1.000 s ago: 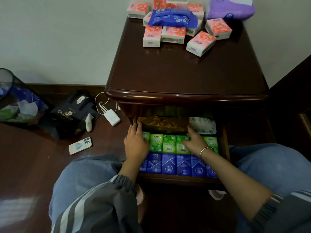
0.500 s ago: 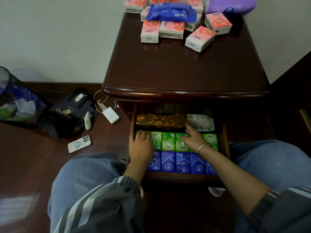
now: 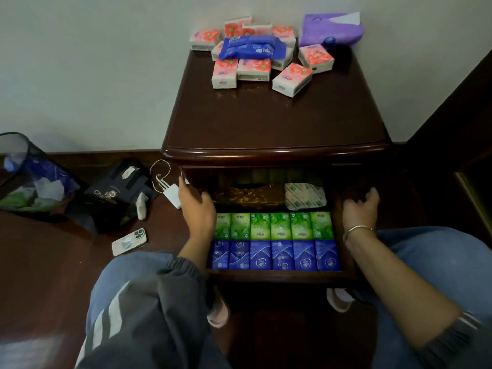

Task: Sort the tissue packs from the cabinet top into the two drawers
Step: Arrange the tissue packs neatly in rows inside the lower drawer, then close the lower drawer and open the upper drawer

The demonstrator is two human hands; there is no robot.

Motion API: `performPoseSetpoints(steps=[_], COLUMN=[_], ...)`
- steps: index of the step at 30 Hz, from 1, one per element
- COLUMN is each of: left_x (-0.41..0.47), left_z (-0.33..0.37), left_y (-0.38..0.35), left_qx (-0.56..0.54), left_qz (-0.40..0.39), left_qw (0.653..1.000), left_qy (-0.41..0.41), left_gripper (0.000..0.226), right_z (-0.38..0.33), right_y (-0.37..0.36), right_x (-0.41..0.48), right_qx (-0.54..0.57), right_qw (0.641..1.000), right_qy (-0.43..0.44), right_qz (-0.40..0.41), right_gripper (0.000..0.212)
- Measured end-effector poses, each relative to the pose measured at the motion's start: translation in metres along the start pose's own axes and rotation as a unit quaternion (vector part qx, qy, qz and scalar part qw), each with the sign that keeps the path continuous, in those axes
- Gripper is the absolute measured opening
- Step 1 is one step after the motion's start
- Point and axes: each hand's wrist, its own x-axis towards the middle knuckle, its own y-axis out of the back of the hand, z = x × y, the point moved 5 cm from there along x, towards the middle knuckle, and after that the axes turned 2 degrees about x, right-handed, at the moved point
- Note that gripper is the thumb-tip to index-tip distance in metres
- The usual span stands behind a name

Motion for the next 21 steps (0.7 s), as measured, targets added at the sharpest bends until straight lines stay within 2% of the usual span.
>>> performPoseSetpoints(steps=[3, 5, 9, 12, 17, 21], left_x=[0.01, 0.014, 0.026, 0.033, 0.022, 0.01], left_z=[0.004, 0.003, 0.001, 0.001, -0.002, -0.006], left_y=[-0.007, -0.01, -0.004, 0.003, 0.022, 0.05], left_qx=[-0.009, -0.028, -0.015, 0.0, -0.011, 0.098], left_qz=[-0.021, -0.027, -0.048, -0.09, -0.192, -0.216], left_qw=[1.0, 0.999, 0.998, 0.995, 0.981, 0.971], left_qy=[0.009, 0.022, 0.028, 0.033, 0.035, 0.041], left_gripper=[0.079, 0.082, 0.079, 0.072, 0.077, 0.071], right_z=[-0.022, -0.026, -0.027, -0.035, -0.044, -0.044], right_y=[-0.003, -0.007, -0.004, 0.003, 0.02, 0.048], right_x=[0.01, 0.011, 0.01, 0.014, 0.008, -0.002], right_qx=[0.03, 0.052, 0.017, -0.02, -0.067, -0.176], right_qw=[0.995, 0.989, 0.988, 0.988, 0.983, 0.961], right_qy=[0.05, 0.051, 0.067, 0.074, 0.074, 0.074], right_qz=[-0.082, -0.125, -0.136, -0.137, -0.157, -0.199], right_gripper=[0.076, 0.08, 0.086, 0.079, 0.07, 0.063])
